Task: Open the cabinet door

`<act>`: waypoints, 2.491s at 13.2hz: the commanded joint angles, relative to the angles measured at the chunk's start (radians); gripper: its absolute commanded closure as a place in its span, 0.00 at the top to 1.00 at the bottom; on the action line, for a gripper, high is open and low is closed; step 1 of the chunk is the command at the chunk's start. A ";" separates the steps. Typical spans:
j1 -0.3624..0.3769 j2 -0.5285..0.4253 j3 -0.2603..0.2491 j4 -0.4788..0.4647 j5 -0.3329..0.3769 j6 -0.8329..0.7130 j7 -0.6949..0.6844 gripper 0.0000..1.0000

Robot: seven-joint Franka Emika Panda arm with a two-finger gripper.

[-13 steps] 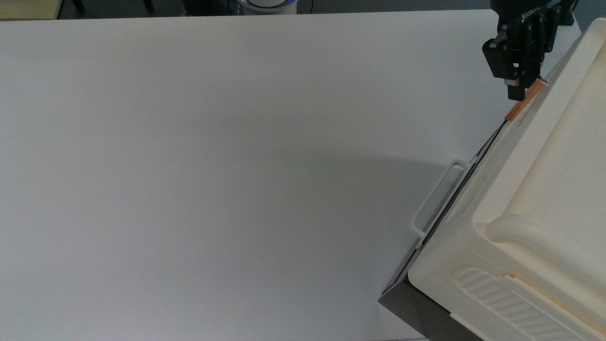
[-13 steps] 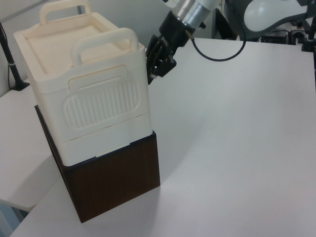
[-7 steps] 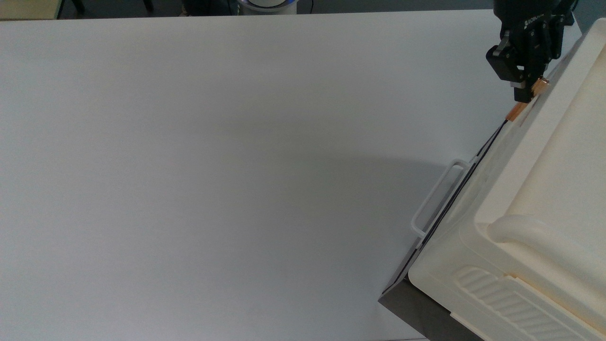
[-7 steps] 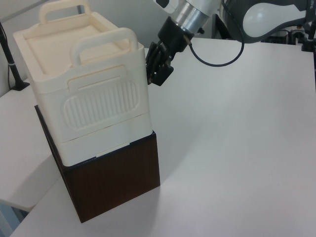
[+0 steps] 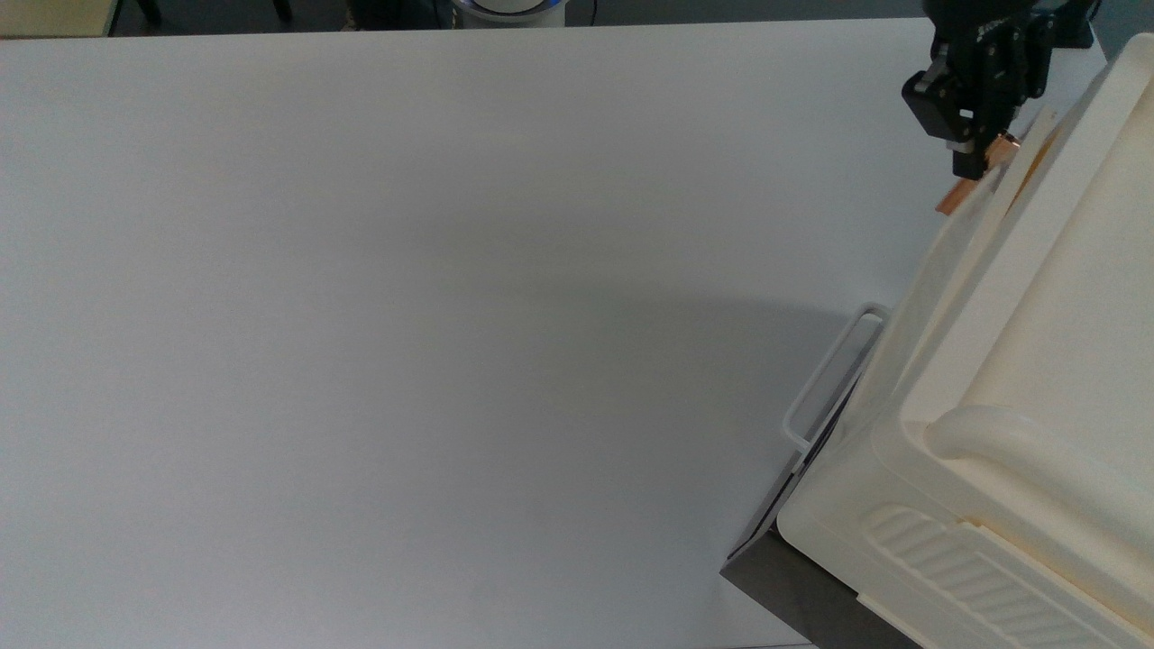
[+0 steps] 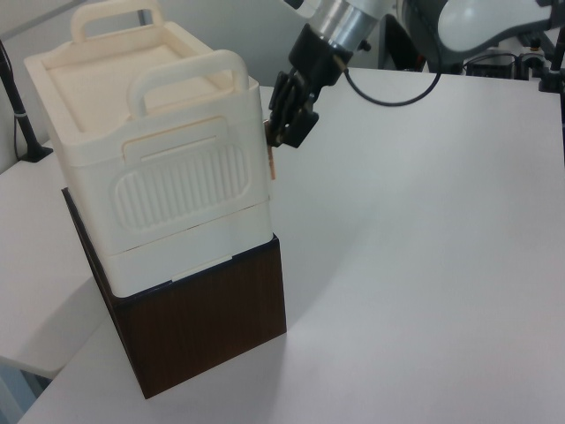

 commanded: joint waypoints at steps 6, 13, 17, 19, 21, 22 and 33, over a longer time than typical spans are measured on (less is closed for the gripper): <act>-0.029 -0.159 -0.091 -0.037 0.055 -0.363 -0.033 0.14; -0.244 -0.247 -0.135 -0.067 -0.053 -0.627 -0.033 1.00; -0.434 -0.258 -0.145 -0.087 -0.075 -0.688 -0.030 1.00; -0.501 -0.276 -0.133 -0.124 -0.112 -0.691 0.029 1.00; -0.517 -0.285 -0.131 -0.153 -0.115 -0.688 0.093 1.00; -0.517 -0.305 -0.131 -0.179 -0.113 -0.684 0.094 1.00; -0.696 -0.361 0.036 -0.258 -0.101 -0.622 0.102 1.00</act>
